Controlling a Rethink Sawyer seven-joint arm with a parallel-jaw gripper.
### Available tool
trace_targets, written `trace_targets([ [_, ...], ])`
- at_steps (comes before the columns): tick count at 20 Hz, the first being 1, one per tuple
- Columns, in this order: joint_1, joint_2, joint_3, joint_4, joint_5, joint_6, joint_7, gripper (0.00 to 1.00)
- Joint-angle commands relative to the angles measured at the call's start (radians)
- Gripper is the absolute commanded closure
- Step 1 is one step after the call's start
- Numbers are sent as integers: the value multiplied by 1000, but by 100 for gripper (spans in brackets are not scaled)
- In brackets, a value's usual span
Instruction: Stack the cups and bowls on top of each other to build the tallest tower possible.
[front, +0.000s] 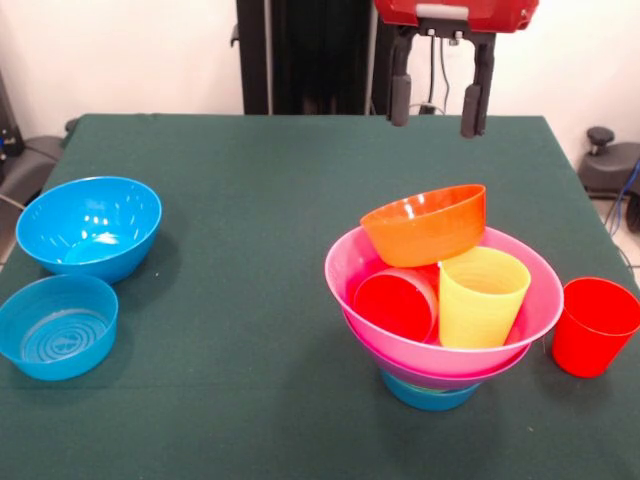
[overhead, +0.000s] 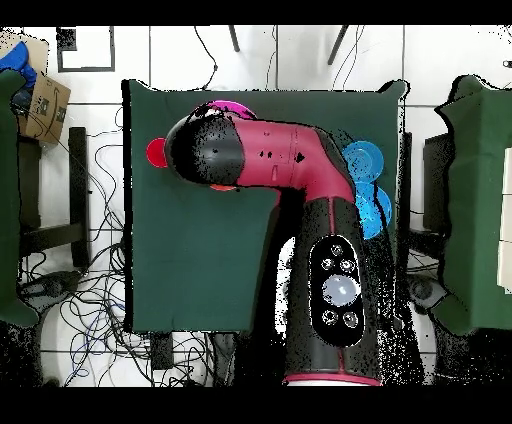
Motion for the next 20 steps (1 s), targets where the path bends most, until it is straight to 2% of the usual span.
trace_targets([
  [1,-63,-22,119,-20,-117,220,-350,0],
  [13,-93,-25,184,-57,-167,297,-360,0],
  [15,-99,-16,194,-66,-159,293,-343,0],
  [18,-103,-15,195,-41,-127,235,-271,0],
  [20,-105,-7,201,-57,-128,239,-270,0],
])
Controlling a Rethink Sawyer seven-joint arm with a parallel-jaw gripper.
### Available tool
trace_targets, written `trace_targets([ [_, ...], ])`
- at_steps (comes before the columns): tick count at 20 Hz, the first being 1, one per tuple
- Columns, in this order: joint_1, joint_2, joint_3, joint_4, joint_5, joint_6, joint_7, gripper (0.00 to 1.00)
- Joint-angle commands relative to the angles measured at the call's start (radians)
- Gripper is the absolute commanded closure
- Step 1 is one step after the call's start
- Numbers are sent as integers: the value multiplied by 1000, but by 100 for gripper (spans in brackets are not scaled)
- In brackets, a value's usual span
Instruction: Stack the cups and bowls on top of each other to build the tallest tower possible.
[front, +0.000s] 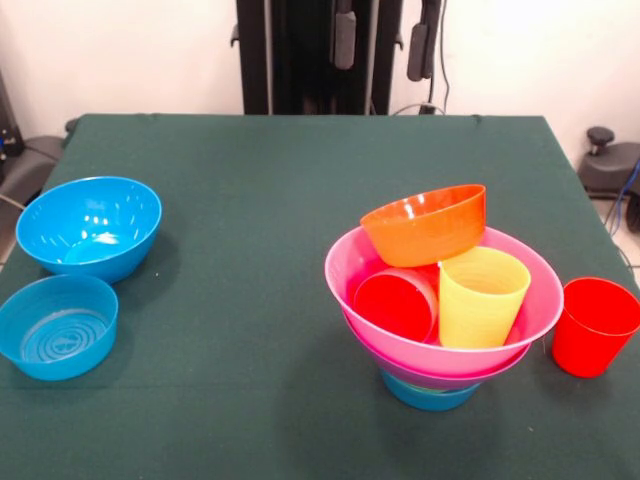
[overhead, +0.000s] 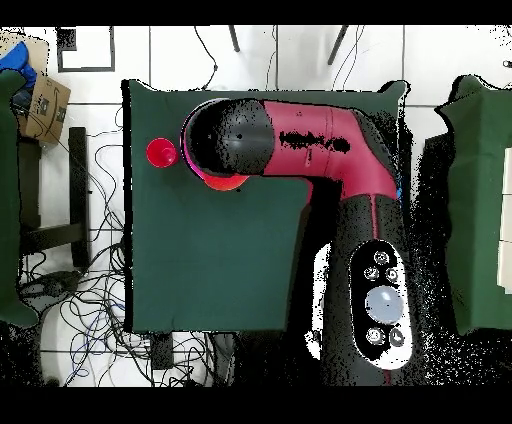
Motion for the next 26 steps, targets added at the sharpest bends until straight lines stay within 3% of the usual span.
trace_targets([
  [1,-16,58,125,-7,-46,51,-213,0],
  [15,-16,174,157,-158,-74,31,-188,0],
  [26,1,221,151,-219,-74,27,-147,0],
])
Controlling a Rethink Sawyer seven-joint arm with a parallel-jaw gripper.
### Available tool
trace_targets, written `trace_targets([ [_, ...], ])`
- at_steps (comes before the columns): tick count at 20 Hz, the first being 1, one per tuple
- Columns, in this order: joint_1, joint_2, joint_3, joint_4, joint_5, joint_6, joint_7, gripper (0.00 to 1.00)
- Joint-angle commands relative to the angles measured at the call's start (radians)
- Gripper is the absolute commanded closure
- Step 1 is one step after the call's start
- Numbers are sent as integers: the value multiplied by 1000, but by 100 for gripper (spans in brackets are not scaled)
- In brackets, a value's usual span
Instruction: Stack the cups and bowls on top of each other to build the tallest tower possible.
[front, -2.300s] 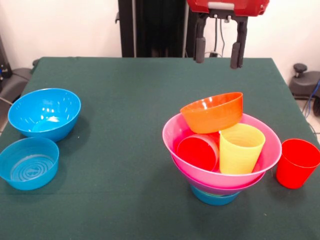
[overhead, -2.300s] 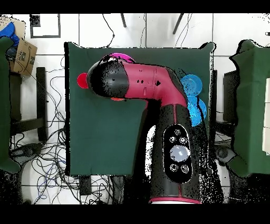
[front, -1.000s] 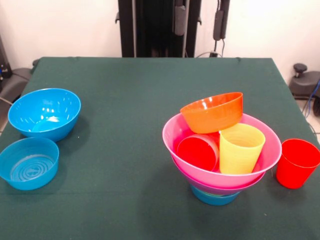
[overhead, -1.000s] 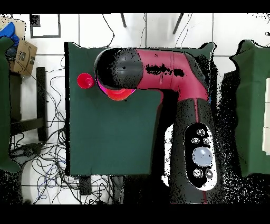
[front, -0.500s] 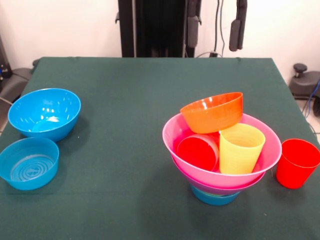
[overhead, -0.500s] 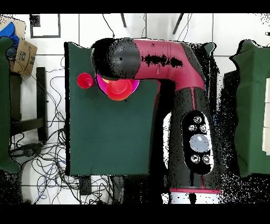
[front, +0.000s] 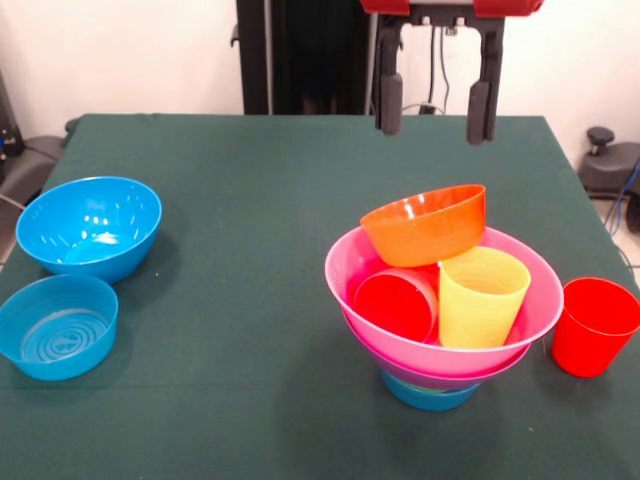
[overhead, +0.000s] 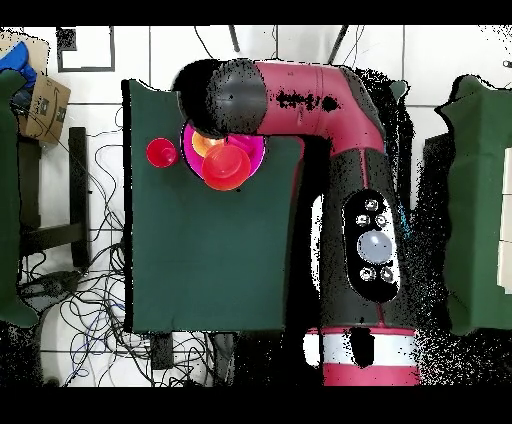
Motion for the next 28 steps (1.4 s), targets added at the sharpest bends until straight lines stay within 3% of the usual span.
trace_targets([
  [1,11,102,69,-48,-65,28,-142,0],
  [14,26,154,68,-108,-41,12,-90,0],
  [28,61,153,52,-119,-18,19,-22,0],
])
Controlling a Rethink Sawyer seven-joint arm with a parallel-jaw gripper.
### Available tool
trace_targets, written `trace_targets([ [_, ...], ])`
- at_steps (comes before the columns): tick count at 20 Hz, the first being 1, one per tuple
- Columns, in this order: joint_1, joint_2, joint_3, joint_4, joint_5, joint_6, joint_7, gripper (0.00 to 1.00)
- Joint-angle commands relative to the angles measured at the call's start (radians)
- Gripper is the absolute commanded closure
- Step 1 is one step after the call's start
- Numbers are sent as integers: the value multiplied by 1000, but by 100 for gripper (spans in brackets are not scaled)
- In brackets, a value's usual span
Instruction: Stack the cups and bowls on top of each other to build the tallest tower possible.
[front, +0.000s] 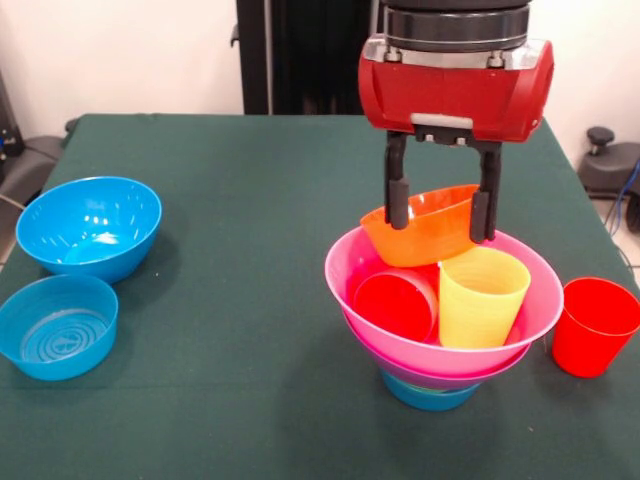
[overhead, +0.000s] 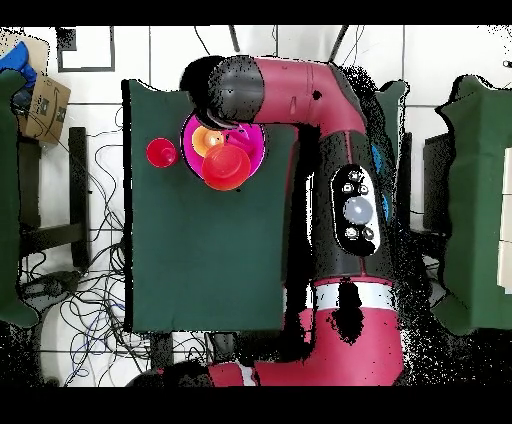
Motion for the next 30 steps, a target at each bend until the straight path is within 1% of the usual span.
trace_targets([
  [1,47,10,44,-19,-12,22,-14,0],
  [6,60,-14,30,-8,2,65,1,0],
  [8,62,-18,28,5,11,71,6,0],
  [12,63,-11,25,20,15,51,8,0],
  [18,51,-12,23,38,6,44,-22,0],
  [20,40,-16,23,48,1,52,-45,0],
  [23,26,-20,14,47,-11,97,-79,0],
  [30,27,-42,-4,83,-14,131,-71,0],
])
